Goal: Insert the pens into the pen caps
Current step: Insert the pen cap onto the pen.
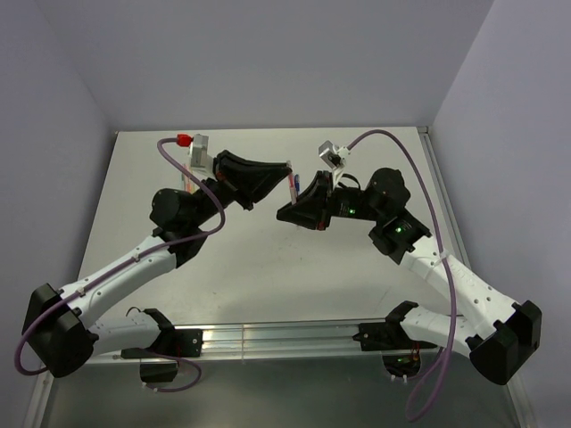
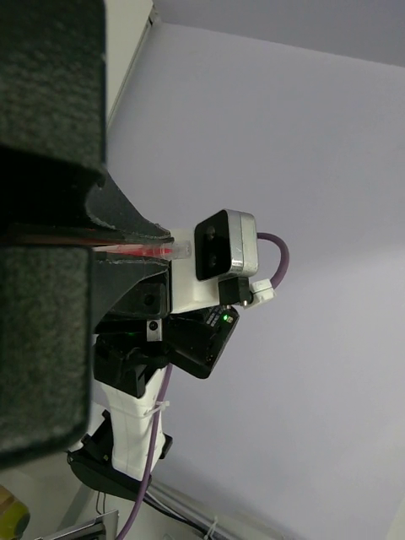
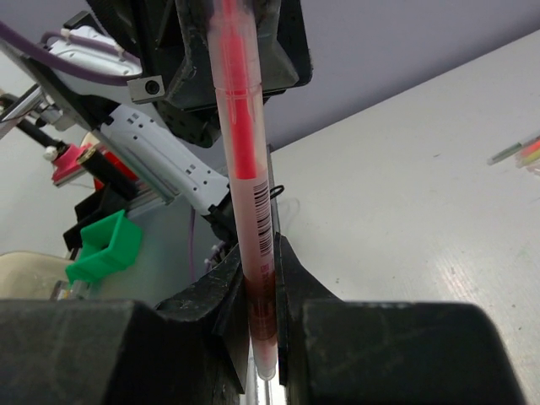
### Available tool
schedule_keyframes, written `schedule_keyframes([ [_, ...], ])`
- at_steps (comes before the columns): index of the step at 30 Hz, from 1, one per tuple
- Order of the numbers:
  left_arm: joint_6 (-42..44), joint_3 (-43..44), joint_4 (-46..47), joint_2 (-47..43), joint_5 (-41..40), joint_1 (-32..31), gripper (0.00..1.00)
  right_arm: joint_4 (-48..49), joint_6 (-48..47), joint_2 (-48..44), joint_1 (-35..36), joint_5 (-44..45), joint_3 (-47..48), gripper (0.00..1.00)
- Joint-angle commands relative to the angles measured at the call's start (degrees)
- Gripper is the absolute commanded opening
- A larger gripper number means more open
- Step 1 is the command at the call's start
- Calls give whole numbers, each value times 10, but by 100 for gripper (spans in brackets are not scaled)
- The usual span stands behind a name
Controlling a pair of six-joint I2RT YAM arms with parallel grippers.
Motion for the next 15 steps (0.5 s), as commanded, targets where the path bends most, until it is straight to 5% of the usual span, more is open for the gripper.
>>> schedule_keyframes([
  [1,4,-24,-41,1,161,-38,0,139,45,-18,-15,41,14,0],
  [15,-17,-48,-21,3,223,-51,0,217,89,-35,-16,-10,-2,0],
])
